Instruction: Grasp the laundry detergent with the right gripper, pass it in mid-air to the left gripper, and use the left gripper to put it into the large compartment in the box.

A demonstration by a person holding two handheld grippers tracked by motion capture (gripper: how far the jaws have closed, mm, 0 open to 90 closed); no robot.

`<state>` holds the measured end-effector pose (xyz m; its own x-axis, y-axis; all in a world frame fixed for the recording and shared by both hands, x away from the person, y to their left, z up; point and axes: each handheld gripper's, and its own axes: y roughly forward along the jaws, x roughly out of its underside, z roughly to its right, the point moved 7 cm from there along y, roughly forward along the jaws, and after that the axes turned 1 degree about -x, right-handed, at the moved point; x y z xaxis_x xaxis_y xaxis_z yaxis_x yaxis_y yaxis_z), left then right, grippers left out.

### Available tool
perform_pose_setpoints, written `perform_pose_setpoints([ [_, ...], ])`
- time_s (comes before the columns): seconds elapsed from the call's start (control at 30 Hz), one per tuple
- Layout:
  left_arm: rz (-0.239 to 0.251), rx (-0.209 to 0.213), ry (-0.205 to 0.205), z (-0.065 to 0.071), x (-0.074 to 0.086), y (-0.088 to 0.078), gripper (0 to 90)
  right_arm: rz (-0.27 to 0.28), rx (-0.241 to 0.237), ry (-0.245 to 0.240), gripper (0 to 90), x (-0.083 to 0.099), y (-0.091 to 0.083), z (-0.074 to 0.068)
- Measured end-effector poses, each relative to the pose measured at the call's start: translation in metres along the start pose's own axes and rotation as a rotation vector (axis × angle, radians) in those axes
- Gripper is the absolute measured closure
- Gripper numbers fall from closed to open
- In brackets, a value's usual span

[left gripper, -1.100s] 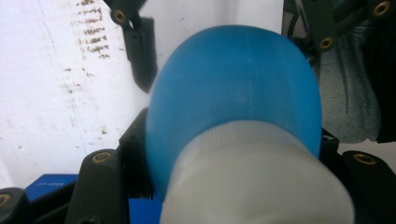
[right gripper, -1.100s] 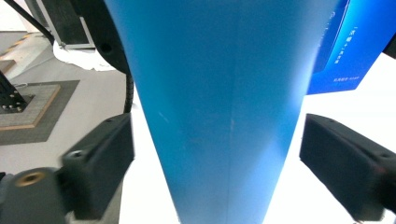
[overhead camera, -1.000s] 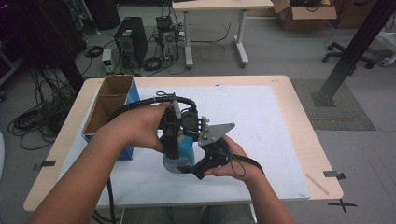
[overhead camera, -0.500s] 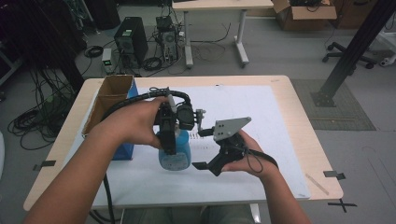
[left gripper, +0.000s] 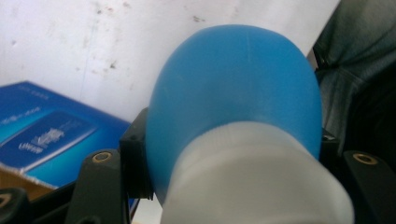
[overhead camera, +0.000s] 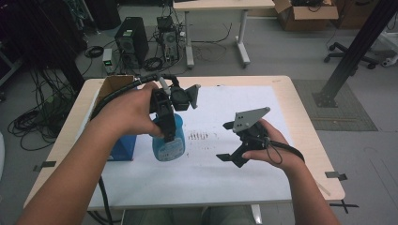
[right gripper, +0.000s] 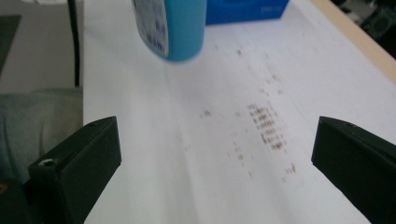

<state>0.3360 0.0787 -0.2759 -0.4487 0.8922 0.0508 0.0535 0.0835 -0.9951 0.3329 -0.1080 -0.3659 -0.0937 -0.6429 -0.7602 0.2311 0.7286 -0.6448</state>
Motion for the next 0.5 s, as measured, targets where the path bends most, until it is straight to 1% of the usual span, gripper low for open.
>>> perform_pose_setpoints([
  [0.07,-0.001,0.005,-0.042,-0.004,0.001,-0.004,37.9,-0.037,0.009,0.000,1.8,0.005,-0.004,0.004],
  [0.23,0.020,0.026,-0.158,-0.015,0.002,-0.016,37.9,-0.105,0.026,-0.005,1.9,0.010,-0.014,0.012],
  [0.27,0.025,0.031,-0.186,-0.018,0.003,-0.019,37.9,-0.115,0.026,0.000,2.0,0.010,-0.016,0.012],
  [0.37,0.032,0.041,-0.243,-0.025,0.005,-0.024,37.9,-0.153,0.030,-0.002,2.1,0.013,-0.021,0.015],
  [0.5,0.032,0.043,-0.301,-0.033,0.007,-0.032,37.9,-0.180,0.029,0.003,2.3,0.016,-0.024,0.018],
])
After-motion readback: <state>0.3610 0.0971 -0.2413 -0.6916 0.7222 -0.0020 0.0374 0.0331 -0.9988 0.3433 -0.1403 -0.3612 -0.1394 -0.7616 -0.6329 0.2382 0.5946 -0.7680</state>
